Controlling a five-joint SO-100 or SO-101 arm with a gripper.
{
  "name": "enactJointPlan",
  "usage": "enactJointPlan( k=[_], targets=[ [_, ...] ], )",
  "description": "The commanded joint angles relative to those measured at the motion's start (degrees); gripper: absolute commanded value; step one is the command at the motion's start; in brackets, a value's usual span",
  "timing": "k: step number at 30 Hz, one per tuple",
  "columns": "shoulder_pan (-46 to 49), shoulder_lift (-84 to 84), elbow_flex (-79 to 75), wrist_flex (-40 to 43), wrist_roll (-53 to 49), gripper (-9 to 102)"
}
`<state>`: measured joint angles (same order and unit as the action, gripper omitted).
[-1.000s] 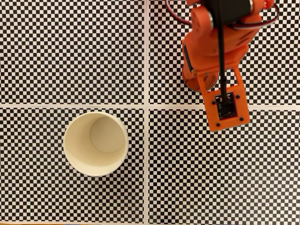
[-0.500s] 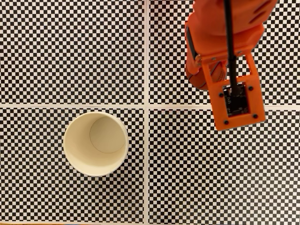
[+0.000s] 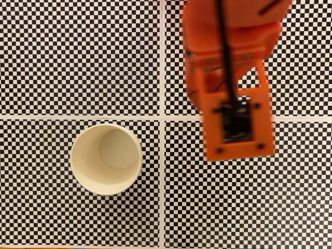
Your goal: Grasp basketball and place into cup.
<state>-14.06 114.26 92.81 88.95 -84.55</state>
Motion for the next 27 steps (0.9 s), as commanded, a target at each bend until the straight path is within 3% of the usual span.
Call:
enactJointPlan(
  k=[1, 4, 27],
  targets=[
    [3.6, -1.4, -12.3, 5.6, -1.6, 8],
    [5.7, -4.6, -19.8, 9.9, -3.3, 8],
    [16.1, -4.5, -22.8, 9.5, -5.4, 8]
  ],
)
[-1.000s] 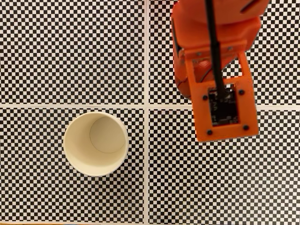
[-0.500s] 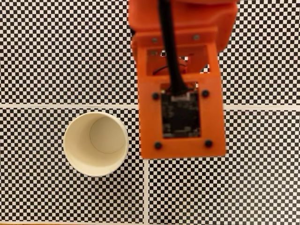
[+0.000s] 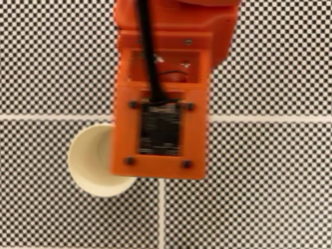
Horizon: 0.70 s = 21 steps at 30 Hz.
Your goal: Grasp basketball and place into cup.
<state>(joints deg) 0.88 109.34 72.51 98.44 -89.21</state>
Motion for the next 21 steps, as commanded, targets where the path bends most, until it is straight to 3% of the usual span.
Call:
enactJointPlan(
  k=[1, 21],
  targets=[
    [1.6, 0.4, -2.5, -0.2, -1.0, 8],
    [4.4, -6.1, -4.1, -9.7, -2.9, 9]
  ],
)
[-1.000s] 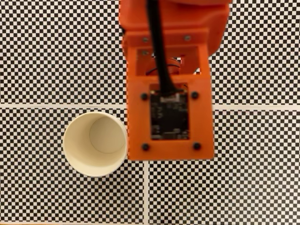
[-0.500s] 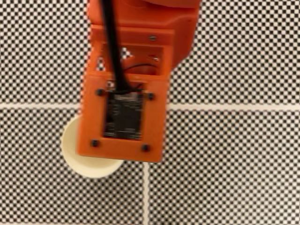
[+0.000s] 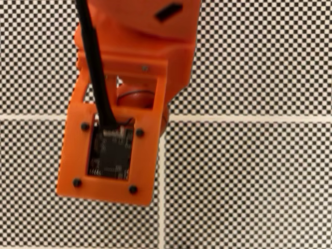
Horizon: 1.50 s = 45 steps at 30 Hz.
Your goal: Grasp basketball and place into cup.
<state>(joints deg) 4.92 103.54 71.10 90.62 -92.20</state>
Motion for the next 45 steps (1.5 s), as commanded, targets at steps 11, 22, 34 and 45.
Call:
enactJointPlan(
  k=[11, 22, 34, 45],
  targets=[
    [2.1, -6.5, -9.0, -4.0, 0.4, 9],
    [5.0, -8.5, -11.6, -5.5, -0.4, 7],
    [7.7, -11.1, -11.3, -10.2, -0.9, 6],
    [9.1, -15.9, -12.0, -12.2, -0.5, 7]
  ],
)
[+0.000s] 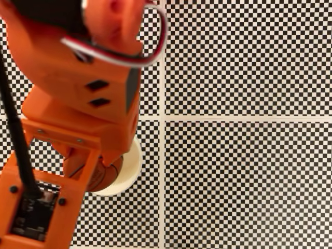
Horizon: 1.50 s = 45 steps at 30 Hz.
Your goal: Grasp basketball and place into cup.
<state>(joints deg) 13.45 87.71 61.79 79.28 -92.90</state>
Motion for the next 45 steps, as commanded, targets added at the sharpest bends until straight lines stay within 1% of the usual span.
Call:
enactJointPlan(
  k=[1, 22, 30, 37, 45],
  targets=[
    [0.4, -0.5, -2.7, -0.9, 0.3, 8],
    [1.2, -2.8, -2.2, -0.8, -1.0, 8],
    [0.4, -3.2, -2.5, -0.9, -0.9, 17],
    [-0.7, -4.6, -3.6, -1.1, -0.3, 23],
    [-1.8, -6.0, -5.9, -1.1, 1.0, 27]
  ],
)
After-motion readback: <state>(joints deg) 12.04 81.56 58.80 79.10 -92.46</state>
